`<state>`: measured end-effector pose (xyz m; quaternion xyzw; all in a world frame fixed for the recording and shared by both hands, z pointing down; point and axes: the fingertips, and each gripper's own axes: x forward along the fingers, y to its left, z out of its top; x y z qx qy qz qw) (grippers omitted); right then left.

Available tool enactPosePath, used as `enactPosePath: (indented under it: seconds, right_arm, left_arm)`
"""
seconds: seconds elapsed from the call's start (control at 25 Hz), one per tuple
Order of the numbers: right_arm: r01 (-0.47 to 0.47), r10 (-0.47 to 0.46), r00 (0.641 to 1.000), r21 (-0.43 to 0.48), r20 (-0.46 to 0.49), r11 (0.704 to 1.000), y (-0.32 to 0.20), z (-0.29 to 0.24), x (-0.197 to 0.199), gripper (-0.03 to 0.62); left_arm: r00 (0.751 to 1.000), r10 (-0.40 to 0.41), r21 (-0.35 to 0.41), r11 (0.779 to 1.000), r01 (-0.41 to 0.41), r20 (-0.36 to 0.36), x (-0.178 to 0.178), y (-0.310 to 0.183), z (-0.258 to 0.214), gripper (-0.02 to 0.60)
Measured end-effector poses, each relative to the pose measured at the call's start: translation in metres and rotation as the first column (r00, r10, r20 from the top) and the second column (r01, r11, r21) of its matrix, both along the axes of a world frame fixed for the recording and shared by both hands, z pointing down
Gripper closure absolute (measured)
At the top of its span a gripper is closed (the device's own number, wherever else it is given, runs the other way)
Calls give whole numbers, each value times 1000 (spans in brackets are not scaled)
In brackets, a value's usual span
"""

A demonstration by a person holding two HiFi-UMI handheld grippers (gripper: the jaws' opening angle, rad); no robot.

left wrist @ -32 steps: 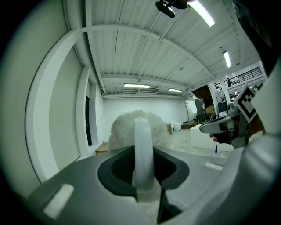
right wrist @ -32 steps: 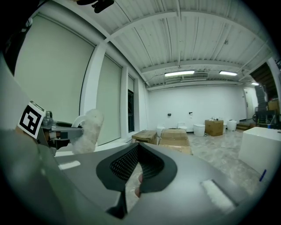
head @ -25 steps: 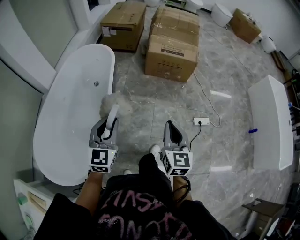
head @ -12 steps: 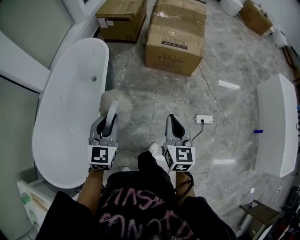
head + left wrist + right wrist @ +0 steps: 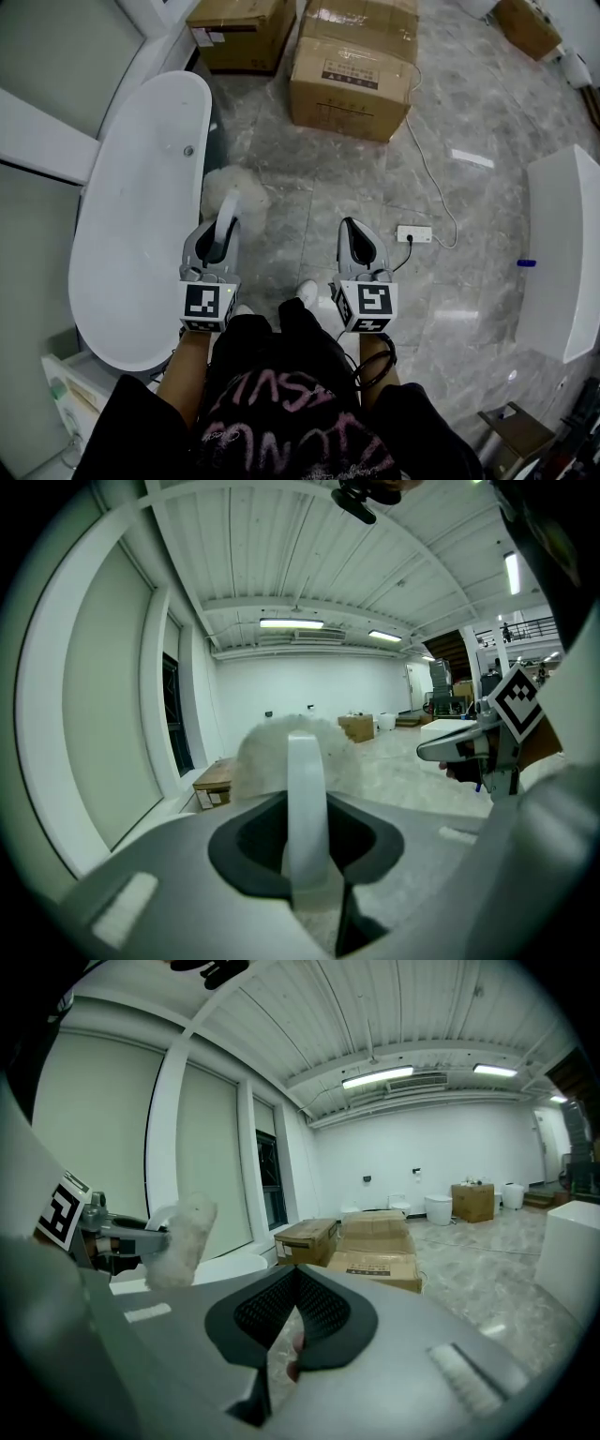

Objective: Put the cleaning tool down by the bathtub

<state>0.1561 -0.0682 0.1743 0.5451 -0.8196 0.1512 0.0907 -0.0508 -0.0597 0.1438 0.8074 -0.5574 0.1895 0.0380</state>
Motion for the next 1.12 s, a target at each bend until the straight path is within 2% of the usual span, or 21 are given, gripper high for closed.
enactPosePath:
  seconds: [0.52,1.12]
  right_arm:
    - [-18,18,1000,-32,5,999,2,21,-13,571]
    - [-59,58,998,-57,-16,997,0,46,-48,571]
  left_arm:
    - [1000,17,-41,999,-17,-3,-8,-3,17,509]
    - [997,64,-114,991,-67,-35,-33,-18,71,509]
